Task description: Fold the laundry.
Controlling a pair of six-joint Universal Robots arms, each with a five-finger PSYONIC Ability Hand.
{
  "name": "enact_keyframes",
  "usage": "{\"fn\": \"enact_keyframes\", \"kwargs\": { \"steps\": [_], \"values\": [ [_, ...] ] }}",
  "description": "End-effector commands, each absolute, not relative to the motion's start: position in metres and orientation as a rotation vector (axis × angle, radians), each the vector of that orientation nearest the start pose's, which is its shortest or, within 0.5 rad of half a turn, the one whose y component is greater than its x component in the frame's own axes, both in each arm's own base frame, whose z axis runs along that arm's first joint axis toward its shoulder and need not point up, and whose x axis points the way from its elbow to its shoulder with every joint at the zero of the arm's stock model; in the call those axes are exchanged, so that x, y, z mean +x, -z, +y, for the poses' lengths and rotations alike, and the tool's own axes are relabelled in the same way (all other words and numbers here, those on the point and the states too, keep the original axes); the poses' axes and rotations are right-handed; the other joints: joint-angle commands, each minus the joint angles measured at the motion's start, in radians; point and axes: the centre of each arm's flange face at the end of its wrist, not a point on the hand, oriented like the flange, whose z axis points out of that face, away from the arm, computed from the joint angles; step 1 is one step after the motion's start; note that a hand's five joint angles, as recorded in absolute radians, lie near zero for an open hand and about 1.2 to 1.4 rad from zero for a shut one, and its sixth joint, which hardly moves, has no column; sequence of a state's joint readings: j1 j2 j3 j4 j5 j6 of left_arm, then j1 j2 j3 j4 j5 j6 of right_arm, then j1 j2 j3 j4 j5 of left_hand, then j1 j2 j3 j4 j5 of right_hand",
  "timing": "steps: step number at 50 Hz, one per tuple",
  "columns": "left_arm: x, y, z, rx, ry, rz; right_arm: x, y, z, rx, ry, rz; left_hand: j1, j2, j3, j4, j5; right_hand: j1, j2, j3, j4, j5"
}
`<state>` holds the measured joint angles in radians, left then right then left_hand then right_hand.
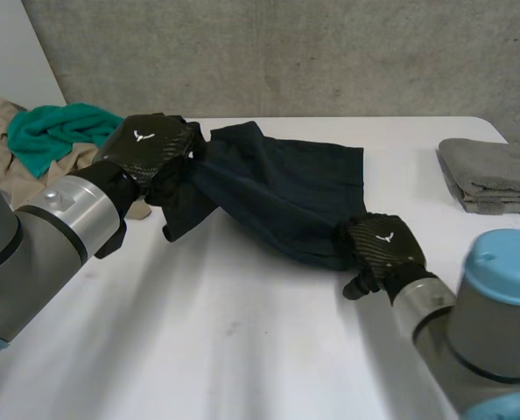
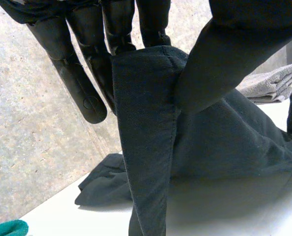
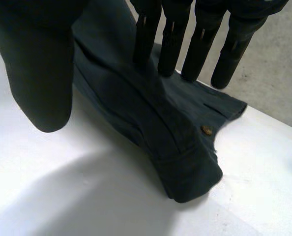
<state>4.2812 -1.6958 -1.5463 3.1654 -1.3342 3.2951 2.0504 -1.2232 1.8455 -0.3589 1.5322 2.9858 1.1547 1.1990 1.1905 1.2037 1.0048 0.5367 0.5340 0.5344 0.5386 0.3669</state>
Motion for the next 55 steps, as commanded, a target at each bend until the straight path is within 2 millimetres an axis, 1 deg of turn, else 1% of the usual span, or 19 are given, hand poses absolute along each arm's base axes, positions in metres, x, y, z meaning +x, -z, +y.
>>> {"fn": "enact_keyframes", "kwargs": {
  "steps": [1,3,7,10,12,17,22,24,27,31,35,41,44,46,47,49,51,52,55],
  "values": [
    [-0.272,-0.282,-0.229,0.989,2.338,2.405,0.280,-0.120,-0.263,-0.776,1.872,2.320,0.242,0.197,0.206,0.193,0.217,0.610,0.613,0.613,0.609,0.606],
    [-0.269,-0.280,-0.227,0.978,2.316,2.425,0.280,-0.123,-0.268,-0.775,1.897,2.321,0.242,0.197,0.206,0.193,0.217,0.858,0.861,0.861,0.857,0.854],
    [-0.258,-0.274,-0.222,0.964,2.244,2.471,0.277,-0.142,-0.268,-0.783,1.943,2.287,0.242,0.197,0.206,0.193,0.217,0.860,0.862,0.862,0.858,0.855],
    [-0.250,-0.272,-0.216,0.965,2.192,2.498,0.270,-0.178,-0.261,-0.830,2.013,2.198,0.242,0.197,0.206,0.193,0.217,0.860,0.862,0.862,0.858,0.855],
    [-0.242,-0.270,-0.204,1.015,2.106,2.533,0.262,-0.210,-0.252,-0.952,2.061,2.117,0.242,0.197,0.206,0.193,0.217,0.860,0.862,0.862,0.858,0.855],
    [-0.227,-0.262,-0.152,1.343,1.773,2.627,0.242,-0.254,-0.222,-1.287,1.988,2.083,0.242,0.197,0.206,0.193,0.217,0.860,0.862,0.862,0.858,0.855],
    [-0.219,-0.252,-0.106,1.631,1.442,2.705,0.213,-0.245,-0.188,-1.648,1.463,2.273,0.242,0.197,0.206,0.193,0.217,0.860,0.862,0.862,0.858,0.855],
    [-0.217,-0.247,-0.087,1.759,1.278,2.727,0.210,-0.242,-0.184,-1.721,1.382,2.272,0.242,0.197,0.206,0.193,0.217,0.860,0.862,0.862,0.858,0.855],
    [-0.218,-0.243,-0.081,1.855,1.227,2.687,0.211,-0.236,-0.189,-1.830,1.383,2.225,0.242,0.197,0.206,0.193,0.217,0.860,0.862,0.862,0.858,0.855],
    [-0.223,-0.235,-0.101,1.871,1.252,2.593,0.215,-0.226,-0.205,-1.724,1.446,2.282,0.242,0.197,0.206,0.193,0.217,0.860,0.862,0.862,0.858,0.855],
    [-0.231,-0.225,-0.140,1.781,1.348,2.495,0.223,-0.207,-0.218,-1.652,1.453,2.317,0.242,0.197,0.206,0.193,0.217,0.860,0.862,0.862,0.858,0.855],
    [-0.255,-0.214,-0.219,1.601,1.615,2.270,0.250,-0.183,-0.249,-1.672,1.570,2.303,0.242,0.197,0.206,0.193,0.217,0.860,0.862,0.862,0.858,0.855],
    [-0.270,-0.231,-0.266,1.479,1.829,2.091,0.263,-0.192,-0.271,-1.622,1.728,2.295,0.242,0.197,0.206,0.193,0.217,0.860,0.862,0.862,0.858,0.855],
    [-0.277,-0.251,-0.285,1.401,1.957,1.991,0.278,-0.221,-0.300,-1.479,2.003,2.238,0.242,0.197,0.206,0.193,0.217,0.860,0.862,0.862,0.858,0.855],
    [-0.282,-0.277,-0.301,1.307,2.097,1.883,0.283,-0.236,-0.309,-1.405,2.118,2.199,0.242,0.197,0.206,0.193,0.217,0.860,0.862,0.862,0.858,0.855],
    [-0.285,-0.308,-0.314,1.188,2.253,1.768,0.295,-0.287,-0.332,-1.144,2.446,2.010,0.242,0.197,0.206,0.193,0.217,0.860,0.862,0.862,0.858,0.855],
    [-0.286,-0.360,-0.327,0.971,2.516,1.558,0.300,-0.320,-0.341,-0.970,2.617,1.843,0.242,0.197,0.206,0.193,0.217,0.860,0.862,0.862,0.858,0.855],
    [-0.284,-0.377,-0.329,0.888,2.599,1.487,0.303,-0.353,-0.345,-0.802,2.758,1.648,0.242,0.197,0.206,0.193,0.217,0.860,0.862,0.862,0.858,0.855],
    [-0.274,-0.430,-0.330,0.593,2.867,1.259,0.304,-0.396,-0.344,-0.560,2.911,1.335,0.242,0.197,0.206,0.193,0.217,0.860,0.862,0.862,0.858,0.855]
  ]
}}
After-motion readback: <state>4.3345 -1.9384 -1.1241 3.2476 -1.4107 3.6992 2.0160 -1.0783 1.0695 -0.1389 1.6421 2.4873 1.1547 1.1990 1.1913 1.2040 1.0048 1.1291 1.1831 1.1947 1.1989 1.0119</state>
